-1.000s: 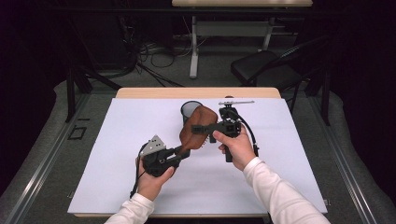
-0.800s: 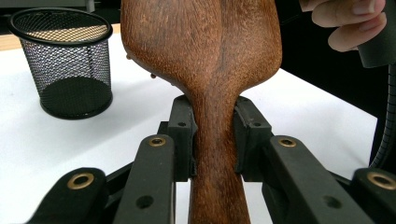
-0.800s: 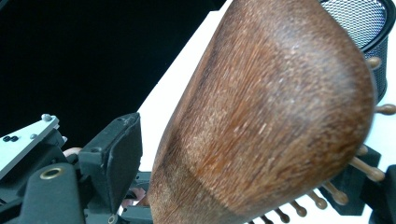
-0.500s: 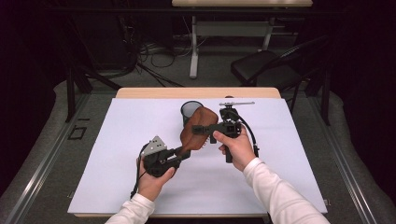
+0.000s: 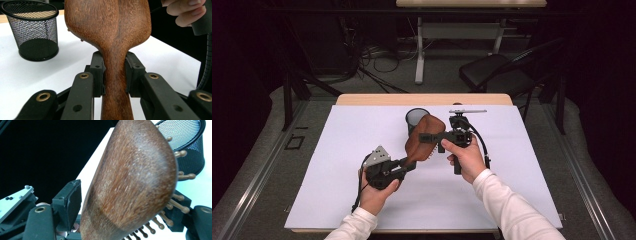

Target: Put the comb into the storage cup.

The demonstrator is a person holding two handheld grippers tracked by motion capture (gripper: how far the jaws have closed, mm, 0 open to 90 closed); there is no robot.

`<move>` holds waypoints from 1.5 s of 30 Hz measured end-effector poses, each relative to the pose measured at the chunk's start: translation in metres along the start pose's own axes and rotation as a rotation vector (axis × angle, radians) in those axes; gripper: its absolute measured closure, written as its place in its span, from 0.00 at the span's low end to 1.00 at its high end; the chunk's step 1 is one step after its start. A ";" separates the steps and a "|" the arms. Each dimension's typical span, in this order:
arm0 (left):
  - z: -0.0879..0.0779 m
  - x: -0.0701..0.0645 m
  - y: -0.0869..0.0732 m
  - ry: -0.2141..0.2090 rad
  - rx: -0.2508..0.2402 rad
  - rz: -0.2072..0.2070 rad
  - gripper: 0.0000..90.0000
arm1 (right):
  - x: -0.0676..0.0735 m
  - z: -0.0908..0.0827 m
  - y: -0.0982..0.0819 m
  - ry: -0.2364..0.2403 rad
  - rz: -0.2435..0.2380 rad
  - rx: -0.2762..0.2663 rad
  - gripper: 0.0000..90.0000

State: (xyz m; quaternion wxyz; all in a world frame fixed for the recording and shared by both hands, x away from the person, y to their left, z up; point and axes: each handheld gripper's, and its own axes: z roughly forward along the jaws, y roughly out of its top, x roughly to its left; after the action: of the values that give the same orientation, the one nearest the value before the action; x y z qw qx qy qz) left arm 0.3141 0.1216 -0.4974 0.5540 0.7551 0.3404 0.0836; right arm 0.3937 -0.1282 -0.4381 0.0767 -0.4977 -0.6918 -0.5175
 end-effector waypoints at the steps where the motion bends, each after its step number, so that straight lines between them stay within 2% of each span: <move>1: 0.000 0.000 0.000 0.000 0.000 -0.001 0.80 | -0.001 0.000 0.000 0.005 0.007 0.000 0.31; 9: 0.000 0.000 0.000 -0.001 -0.001 -0.001 0.80 | -0.005 -0.002 0.000 0.025 0.033 -0.016 0.39; 16: 0.000 0.001 0.000 -0.004 -0.001 -0.003 0.80 | -0.006 -0.003 0.001 0.030 0.035 -0.021 0.40; 20: 0.000 0.001 0.000 -0.003 0.001 -0.007 0.80 | -0.007 -0.003 0.000 0.035 0.053 -0.037 0.41; 31: 0.000 0.001 -0.001 -0.005 0.002 -0.004 0.80 | -0.008 -0.003 0.000 0.040 0.073 -0.022 0.42; 36: 0.000 0.001 -0.001 -0.004 0.002 -0.003 0.80 | -0.010 -0.004 0.001 0.061 0.104 -0.023 0.45; 45: 0.001 0.001 -0.001 -0.010 0.011 0.009 0.80 | -0.014 -0.008 0.003 0.087 0.152 0.008 0.47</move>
State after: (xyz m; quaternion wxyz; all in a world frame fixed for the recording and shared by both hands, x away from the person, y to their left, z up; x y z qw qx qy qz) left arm 0.3152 0.1214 -0.4995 0.5510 0.7602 0.3348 0.0805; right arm 0.3996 -0.1431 -0.4411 0.1476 -0.5256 -0.6500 -0.5287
